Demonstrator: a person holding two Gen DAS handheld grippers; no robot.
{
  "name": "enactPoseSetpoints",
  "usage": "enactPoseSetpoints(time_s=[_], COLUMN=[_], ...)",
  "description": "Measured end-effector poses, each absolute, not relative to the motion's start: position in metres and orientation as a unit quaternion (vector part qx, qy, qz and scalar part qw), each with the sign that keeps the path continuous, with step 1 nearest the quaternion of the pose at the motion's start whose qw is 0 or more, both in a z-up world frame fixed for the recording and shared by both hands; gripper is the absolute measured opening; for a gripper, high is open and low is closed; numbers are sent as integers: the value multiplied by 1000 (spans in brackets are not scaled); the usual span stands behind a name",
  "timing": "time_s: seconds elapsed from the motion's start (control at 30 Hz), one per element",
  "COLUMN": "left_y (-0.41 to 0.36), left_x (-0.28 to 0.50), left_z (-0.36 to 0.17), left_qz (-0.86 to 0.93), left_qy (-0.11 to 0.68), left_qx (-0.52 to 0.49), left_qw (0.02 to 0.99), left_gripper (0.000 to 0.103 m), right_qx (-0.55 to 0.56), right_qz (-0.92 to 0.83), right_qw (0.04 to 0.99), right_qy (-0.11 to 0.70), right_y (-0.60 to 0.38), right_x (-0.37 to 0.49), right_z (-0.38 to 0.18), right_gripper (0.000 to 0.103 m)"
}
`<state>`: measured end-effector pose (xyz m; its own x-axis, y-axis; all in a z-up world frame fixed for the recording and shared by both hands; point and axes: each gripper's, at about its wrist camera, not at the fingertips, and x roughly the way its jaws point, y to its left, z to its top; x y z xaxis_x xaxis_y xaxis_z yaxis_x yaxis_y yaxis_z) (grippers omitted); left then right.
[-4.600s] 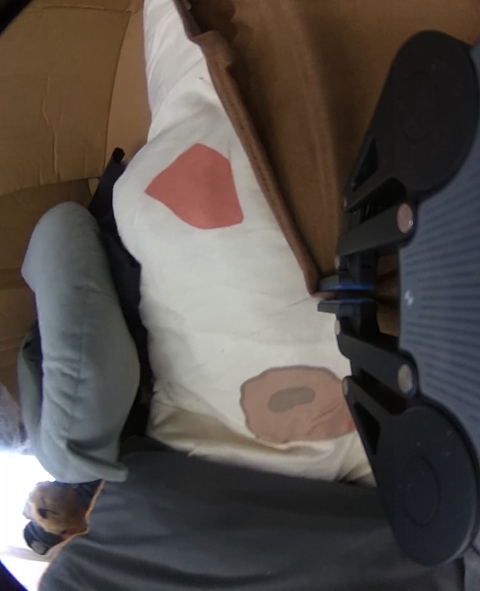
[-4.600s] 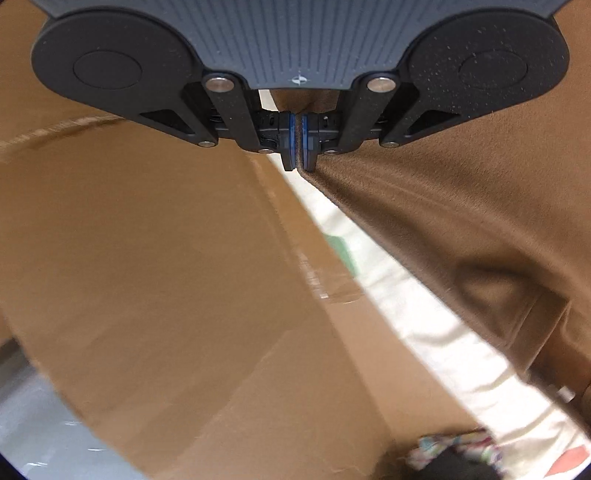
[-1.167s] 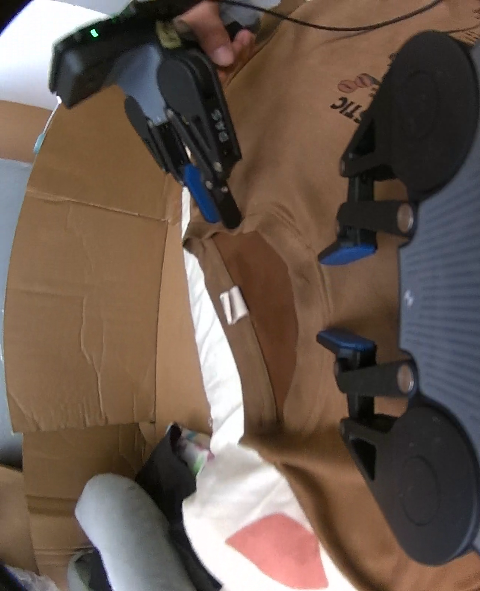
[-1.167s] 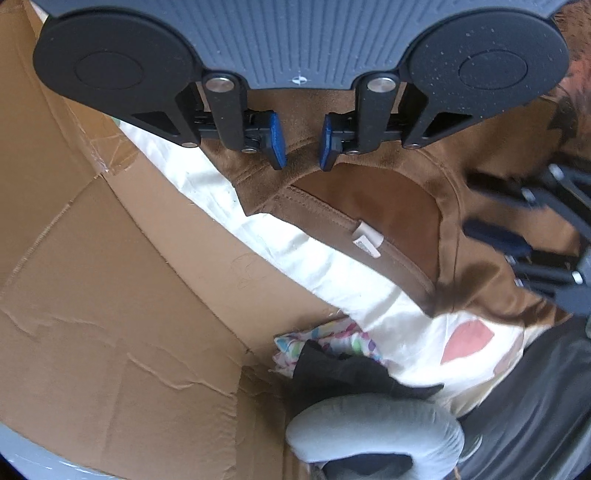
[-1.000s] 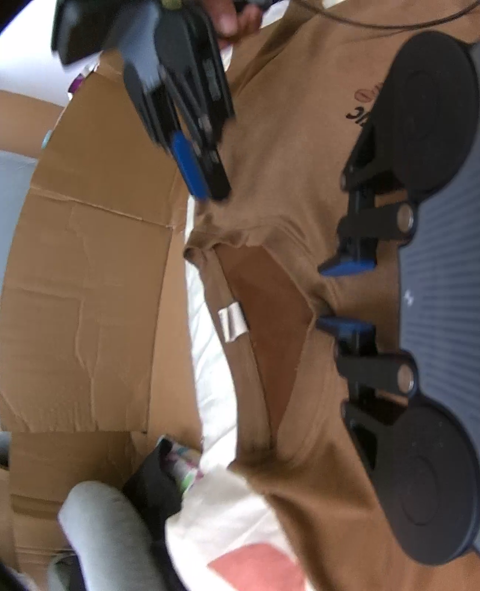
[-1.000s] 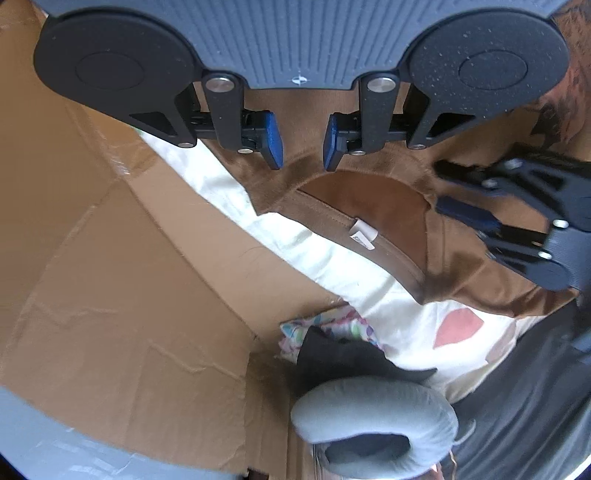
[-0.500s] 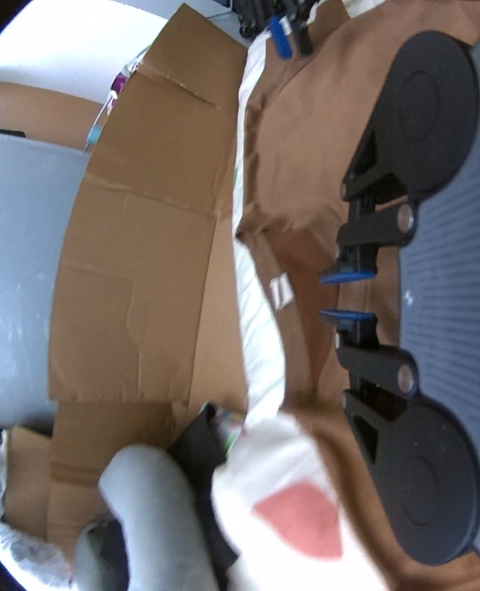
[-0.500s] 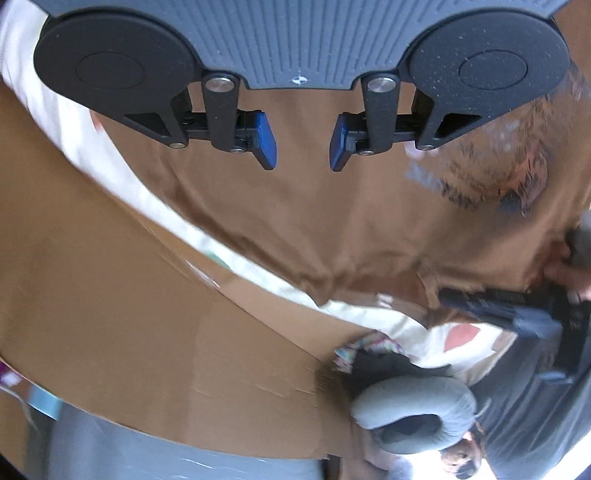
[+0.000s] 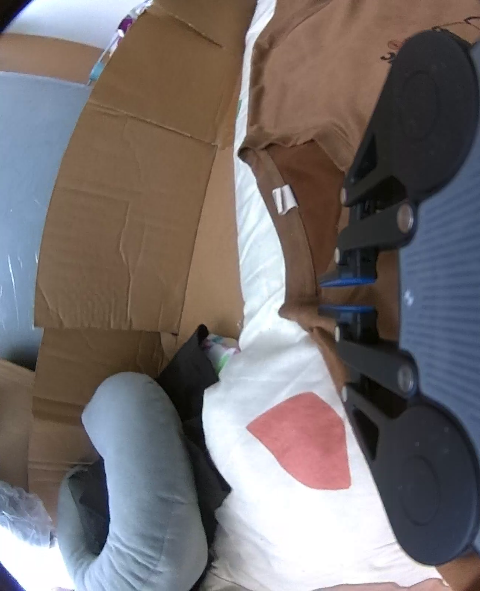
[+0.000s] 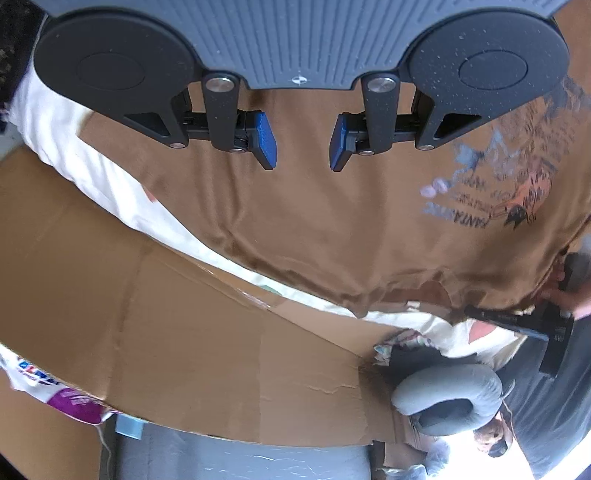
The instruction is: Fold clothes
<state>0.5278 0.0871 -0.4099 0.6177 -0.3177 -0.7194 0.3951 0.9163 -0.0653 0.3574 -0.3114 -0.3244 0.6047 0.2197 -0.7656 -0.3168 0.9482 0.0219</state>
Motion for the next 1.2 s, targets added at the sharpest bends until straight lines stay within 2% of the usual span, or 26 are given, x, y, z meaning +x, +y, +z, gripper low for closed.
enactPoseSetpoints(time_s=[0.43, 1.0, 1.2], left_y=[101, 89, 84], left_x=[545, 555, 542], left_z=[-429, -440, -428], left_qz=[-169, -165, -182], left_qy=[409, 413, 412], left_qx=[75, 46, 62], left_qw=[894, 895, 891], left_gripper=[9, 10, 24], right_qx=[-34, 4, 35], right_qz=[69, -27, -56], right_qw=[887, 892, 894], right_qy=[455, 450, 443], right_y=[-357, -400, -418], right_x=[323, 351, 367], right_z=[-337, -359, -357], right_gripper=[38, 38, 38])
